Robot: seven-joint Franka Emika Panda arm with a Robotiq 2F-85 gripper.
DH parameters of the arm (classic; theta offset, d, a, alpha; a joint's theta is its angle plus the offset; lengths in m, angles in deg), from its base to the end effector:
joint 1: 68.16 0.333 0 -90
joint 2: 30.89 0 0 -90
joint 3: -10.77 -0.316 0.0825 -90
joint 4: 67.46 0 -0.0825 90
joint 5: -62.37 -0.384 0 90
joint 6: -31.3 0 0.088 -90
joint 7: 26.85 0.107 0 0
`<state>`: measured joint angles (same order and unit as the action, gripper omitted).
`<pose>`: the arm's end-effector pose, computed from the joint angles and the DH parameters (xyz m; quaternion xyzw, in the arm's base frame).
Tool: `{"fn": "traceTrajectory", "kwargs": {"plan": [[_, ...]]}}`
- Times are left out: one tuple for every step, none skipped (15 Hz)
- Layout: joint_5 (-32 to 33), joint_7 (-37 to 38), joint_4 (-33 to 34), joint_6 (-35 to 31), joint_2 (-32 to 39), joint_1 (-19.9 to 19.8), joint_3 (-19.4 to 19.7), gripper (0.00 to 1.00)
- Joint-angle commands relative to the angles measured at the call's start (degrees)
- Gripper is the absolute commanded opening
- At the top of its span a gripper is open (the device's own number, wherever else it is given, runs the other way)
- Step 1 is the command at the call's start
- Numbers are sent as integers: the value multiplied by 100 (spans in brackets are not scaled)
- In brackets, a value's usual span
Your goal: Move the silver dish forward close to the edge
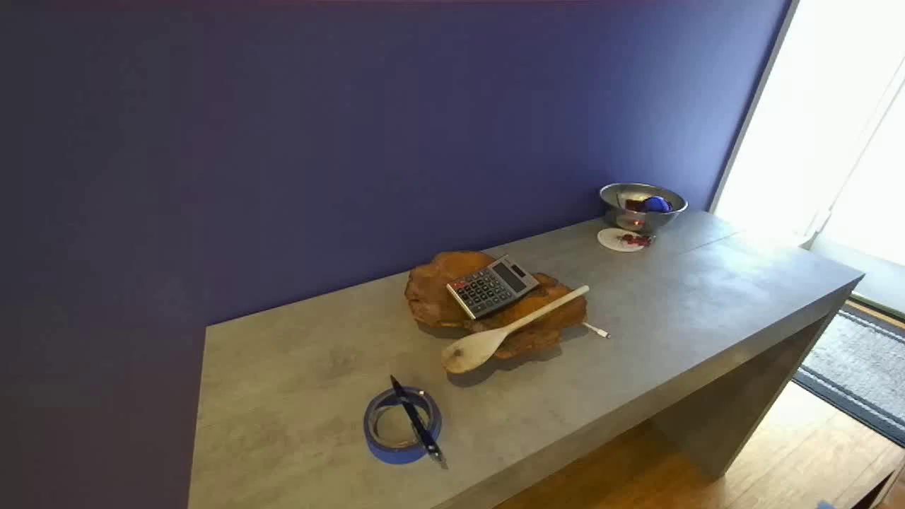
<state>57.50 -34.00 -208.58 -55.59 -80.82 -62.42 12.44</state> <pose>0.2754 0.0269 0.5613 -0.9924 -0.1038 0.0364 0.0544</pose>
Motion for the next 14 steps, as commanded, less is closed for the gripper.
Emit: {"fn": "traceTrajectory", "kwargs": {"plan": [[-29, -36, 15, 15, 8, -64, -43, 100], [-29, -36, 15, 15, 9, -64, -43, 100], [-29, -36, 15, 15, 9, -64, -43, 100], [-62, 306, 48, -222, 278, -236, -81, 100], [-207, 560, 1, -531, 520, -360, -8, 100], [-188, 582, -121, -944, 746, -463, 121, 100], [-230, 547, -291, -1364, 944, -554, 298, 100], [-284, 548, -406, -1733, 1117, -647, 414, 100], [-303, 523, -528, -2116, 1340, -773, 549, 100], [-359, 500, -578, -2494, 1661, -873, 693, 100], [-477, 516, -558, -2759, 1963, -931, 812, 100], [-640, 503, -555, -2940, 2226, -974, 938, 100], [-882, 466, -484, -3042, 2499, -969, 1054, 100], [-531, 447, -633, -2840, 2039, -1036, 826, 100]]}}
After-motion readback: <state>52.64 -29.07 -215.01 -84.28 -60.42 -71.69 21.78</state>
